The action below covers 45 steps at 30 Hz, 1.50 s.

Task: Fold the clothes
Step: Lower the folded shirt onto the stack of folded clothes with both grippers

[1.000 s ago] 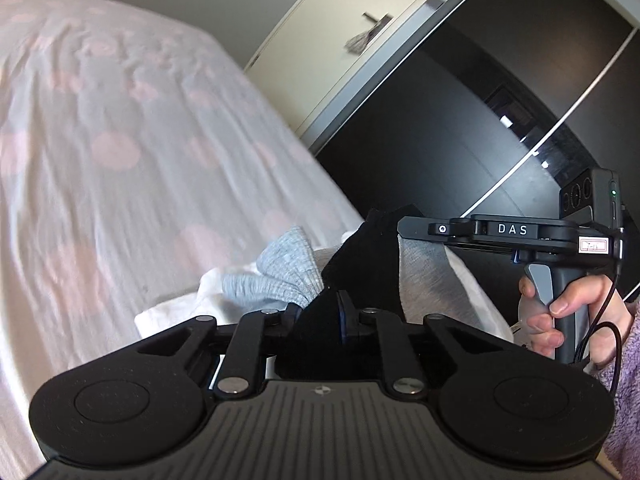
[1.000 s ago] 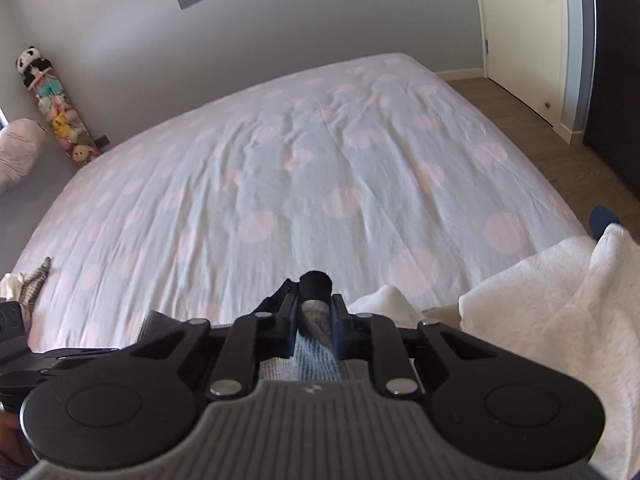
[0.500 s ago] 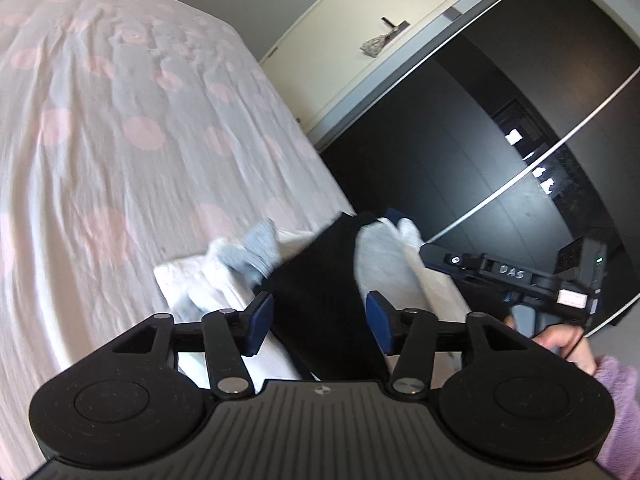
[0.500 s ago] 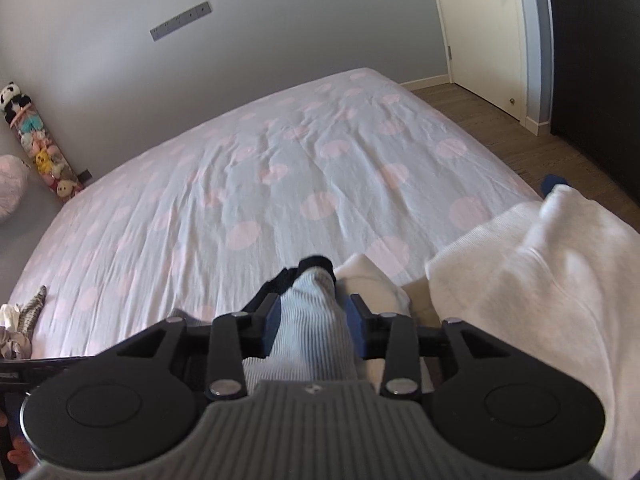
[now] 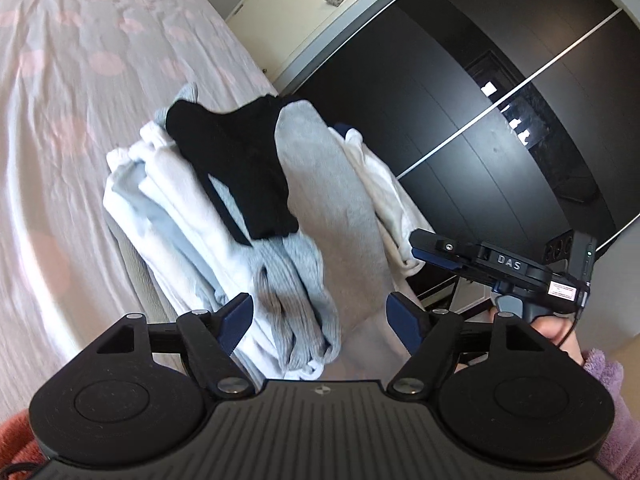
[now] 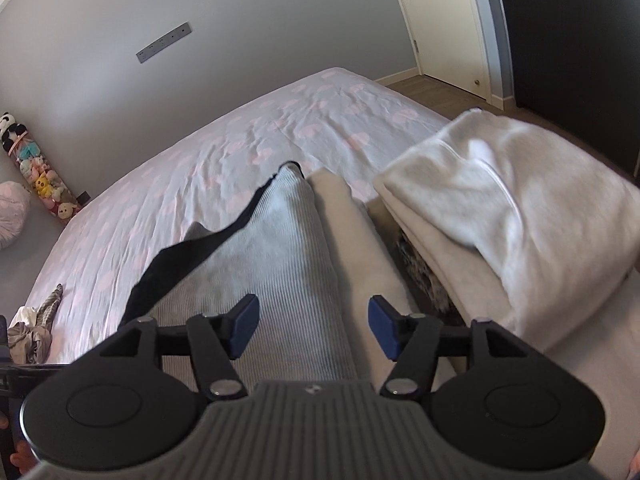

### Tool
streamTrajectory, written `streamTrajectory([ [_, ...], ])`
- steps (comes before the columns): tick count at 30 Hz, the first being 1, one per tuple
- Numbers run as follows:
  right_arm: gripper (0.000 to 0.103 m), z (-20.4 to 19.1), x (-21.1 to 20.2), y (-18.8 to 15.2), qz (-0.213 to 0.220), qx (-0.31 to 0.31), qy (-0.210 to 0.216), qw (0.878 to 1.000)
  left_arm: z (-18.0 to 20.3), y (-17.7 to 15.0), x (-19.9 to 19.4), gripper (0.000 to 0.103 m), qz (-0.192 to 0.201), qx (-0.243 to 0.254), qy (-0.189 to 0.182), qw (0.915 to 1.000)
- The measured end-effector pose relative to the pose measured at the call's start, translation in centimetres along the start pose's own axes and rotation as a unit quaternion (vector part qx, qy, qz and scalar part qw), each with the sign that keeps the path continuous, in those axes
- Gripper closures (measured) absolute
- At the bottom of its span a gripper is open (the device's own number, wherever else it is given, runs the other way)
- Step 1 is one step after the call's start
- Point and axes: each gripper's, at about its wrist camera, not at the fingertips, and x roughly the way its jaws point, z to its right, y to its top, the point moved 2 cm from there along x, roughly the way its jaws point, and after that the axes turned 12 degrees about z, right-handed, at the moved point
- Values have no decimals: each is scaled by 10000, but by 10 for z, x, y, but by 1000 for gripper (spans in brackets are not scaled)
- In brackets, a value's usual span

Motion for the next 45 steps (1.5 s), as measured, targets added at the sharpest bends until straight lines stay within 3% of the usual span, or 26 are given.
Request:
streamTrajectory([
  [11, 43, 35, 2, -43, -132, 731, 117, 9972, -13, -24, 11, 33, -163, -425, 81, 9989],
  [13, 52, 38, 5, -49, -131, 917, 200, 9955, -15, -26, 13, 43, -153, -534, 19, 9985],
  [16, 66, 42, 10, -56, -129, 1209, 357, 9919, -16, -23, 16, 72, -132, -638, -98, 9978],
  [18, 80, 42, 11, -59, -125, 1338, 465, 9898, -15, -22, 16, 79, -113, -631, -139, 9978],
  [21, 87, 40, 7, -57, -31, 1393, 514, 9889, -11, -19, 13, 86, -39, -621, -164, 9979],
  [27, 90, 31, -5, -28, 200, 1542, 492, 9866, 8, 6, 7, 88, 139, -859, -279, 9958],
  [33, 91, 15, -21, 32, 618, 1320, 490, 9881, 35, 40, 3, 88, 481, -1271, -546, 9892],
  [36, 91, 12, -30, 55, 798, 1149, 398, 9894, 44, 37, 12, 88, 479, -1340, -603, 9880],
  [39, 91, 22, -29, 52, 666, 1155, 207, 9909, 41, 18, 25, 88, 285, -1432, -491, 9881],
  [45, 91, 53, -17, -1, 261, 1312, -138, 9909, 20, -28, 49, 89, -214, -1398, -84, 9899],
])
